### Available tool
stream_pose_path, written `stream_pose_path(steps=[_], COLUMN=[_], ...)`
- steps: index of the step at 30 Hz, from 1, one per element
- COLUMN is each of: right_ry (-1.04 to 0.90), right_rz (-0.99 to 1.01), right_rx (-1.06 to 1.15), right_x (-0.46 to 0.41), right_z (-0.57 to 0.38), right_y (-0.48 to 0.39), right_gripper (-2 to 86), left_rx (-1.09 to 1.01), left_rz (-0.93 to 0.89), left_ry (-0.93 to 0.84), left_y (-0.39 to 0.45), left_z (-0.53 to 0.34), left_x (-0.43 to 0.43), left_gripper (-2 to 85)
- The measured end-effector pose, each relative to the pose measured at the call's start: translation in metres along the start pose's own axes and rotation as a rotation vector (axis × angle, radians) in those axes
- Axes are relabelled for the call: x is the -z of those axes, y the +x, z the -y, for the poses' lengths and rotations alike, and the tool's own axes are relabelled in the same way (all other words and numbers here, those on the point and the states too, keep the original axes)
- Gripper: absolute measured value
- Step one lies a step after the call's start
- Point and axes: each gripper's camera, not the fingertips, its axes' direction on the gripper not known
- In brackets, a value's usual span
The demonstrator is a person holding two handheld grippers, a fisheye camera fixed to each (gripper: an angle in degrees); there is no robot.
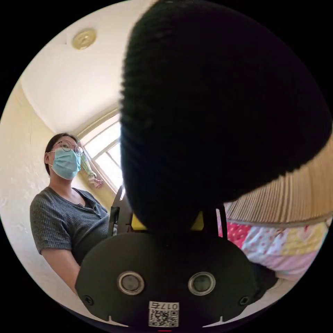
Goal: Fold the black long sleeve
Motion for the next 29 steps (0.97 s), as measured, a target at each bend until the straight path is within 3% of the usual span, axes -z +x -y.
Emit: stream_pose_path(steps=[2, 6, 8, 12, 14, 16, 18, 22, 25, 27, 29], right_ry=[0.049, 0.139, 0.281, 0.627, 0.789, 0.829, 0.808, 0.583, 0.421, 0.350, 0.267], right_rz=[-0.154, -0.395, -0.529, -0.502, -0.620, -0.680, -0.648, -0.624, -0.599, -0.586, -0.601], right_rx=[0.168, 0.240, 0.044, -0.506, -0.774, -0.831, -0.785, -0.778, -0.767, -0.736, -0.694], right_x=[0.052, 0.135, 0.200, 0.296, 0.314, 0.307, 0.289, 0.220, 0.167, 0.141, 0.105], right_z=[0.062, 0.145, 0.175, 0.129, 0.056, 0.010, -0.028, -0.090, -0.113, -0.114, -0.109], right_y=[-0.033, -0.047, -0.020, 0.056, 0.077, 0.082, 0.089, 0.110, 0.115, 0.110, 0.098], right_gripper=[19.9, 20.0, 19.8, 17.0, 9.7, 3.0, 1.7, 0.8, 0.7, 0.6, 0.6], left_rx=[0.054, 0.172, 0.209, 0.262, 0.282, 0.304, 0.329, 0.352, 0.404, 0.546, 0.614], left_rz=[-0.021, -0.036, -0.030, -0.013, -0.004, 0.022, 0.070, 0.175, 0.473, 0.741, 0.853], left_ry=[0.049, 0.122, 0.144, 0.175, 0.196, 0.226, 0.298, 0.495, 0.603, 0.626, 0.726], left_y=[-0.016, -0.051, -0.060, -0.073, -0.077, -0.079, -0.080, -0.077, -0.066, -0.068, -0.065], left_z=[-0.012, -0.031, -0.036, -0.046, -0.050, -0.055, -0.064, -0.090, -0.108, -0.115, -0.129], left_x=[0.020, 0.058, 0.072, 0.106, 0.123, 0.144, 0.184, 0.276, 0.363, 0.421, 0.457], left_gripper=[8.7, 8.8, 8.8, 9.5, 9.8, 9.9, 10.1, 10.8, 11.7, 12.9, 13.5])
